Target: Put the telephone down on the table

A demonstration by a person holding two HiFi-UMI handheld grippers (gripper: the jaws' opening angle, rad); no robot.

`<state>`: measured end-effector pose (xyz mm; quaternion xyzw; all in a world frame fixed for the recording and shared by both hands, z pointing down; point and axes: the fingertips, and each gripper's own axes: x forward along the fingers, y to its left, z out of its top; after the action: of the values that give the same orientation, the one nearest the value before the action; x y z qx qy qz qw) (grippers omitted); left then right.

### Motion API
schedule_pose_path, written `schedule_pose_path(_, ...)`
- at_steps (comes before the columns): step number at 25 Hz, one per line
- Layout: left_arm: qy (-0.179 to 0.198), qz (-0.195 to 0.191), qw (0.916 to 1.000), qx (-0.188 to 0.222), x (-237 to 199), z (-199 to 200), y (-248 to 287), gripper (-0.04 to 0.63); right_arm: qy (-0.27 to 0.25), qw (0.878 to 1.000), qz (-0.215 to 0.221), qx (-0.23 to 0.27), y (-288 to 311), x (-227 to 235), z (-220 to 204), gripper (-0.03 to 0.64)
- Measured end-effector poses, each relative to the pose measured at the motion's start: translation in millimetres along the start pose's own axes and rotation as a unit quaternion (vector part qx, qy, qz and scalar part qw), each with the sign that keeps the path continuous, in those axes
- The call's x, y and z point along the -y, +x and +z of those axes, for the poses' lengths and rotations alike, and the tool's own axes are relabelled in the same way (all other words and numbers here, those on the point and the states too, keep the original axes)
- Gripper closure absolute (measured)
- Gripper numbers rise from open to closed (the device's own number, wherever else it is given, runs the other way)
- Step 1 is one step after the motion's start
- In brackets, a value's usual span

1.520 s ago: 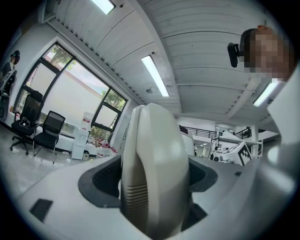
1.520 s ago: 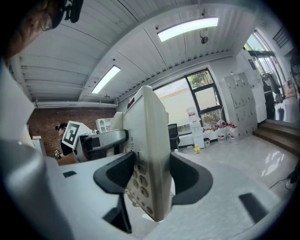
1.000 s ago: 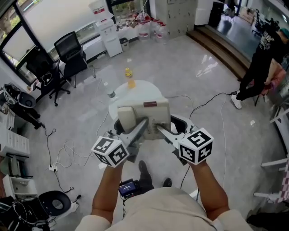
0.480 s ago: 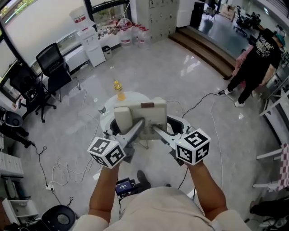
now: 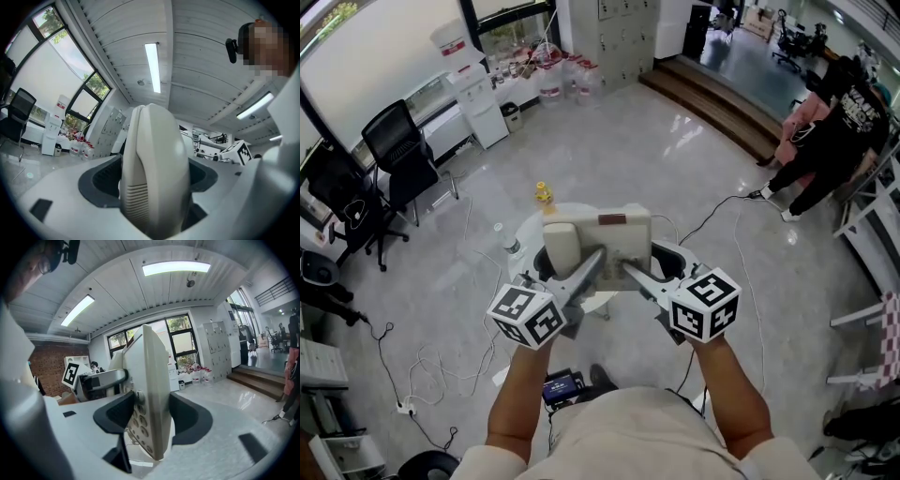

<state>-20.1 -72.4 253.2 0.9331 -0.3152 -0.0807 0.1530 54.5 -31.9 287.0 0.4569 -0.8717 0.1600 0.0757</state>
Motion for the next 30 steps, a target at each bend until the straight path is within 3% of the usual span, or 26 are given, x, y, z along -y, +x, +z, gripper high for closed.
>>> schedule_pose_path(7, 0.005, -0.008, 0.9999, 0.008, -1.1, 0.7, 1.5, 0.223, -0.013, 1.000, -0.004, 0.004, 1.1, 1.6, 1.4, 0.390)
schedule_pose_path(14, 0.008, 0.022, 0.9997, 0.006, -19.2, -30.3, 11.4, 0.222, -0.012, 1.000, 0.028, -0.001, 19.8, 23.5, -26.0, 0.390)
schedule_pose_path(20, -0.001, 0.059, 0.9983, -0.004, -110.6, 2.3, 24.4, 0.222, -0.005, 0.998, 0.060, -0.022, 115.0, 31.1, 5.1, 0.390)
schedule_pose_path(26, -0.011, 0.090, 0.9959, -0.007, -164.1, 41.7, 63.9, 0.222, -0.001, 0.995, 0.088, -0.046, 172.9, 61.7, 51.8, 0.390)
schedule_pose_path(30, -0.020, 0.104, 0.9944, -0.007, -184.0, 26.0, 82.0, 0.222, -0.002, 0.994, 0.099, -0.055, 192.1, 85.1, 42.5, 0.390)
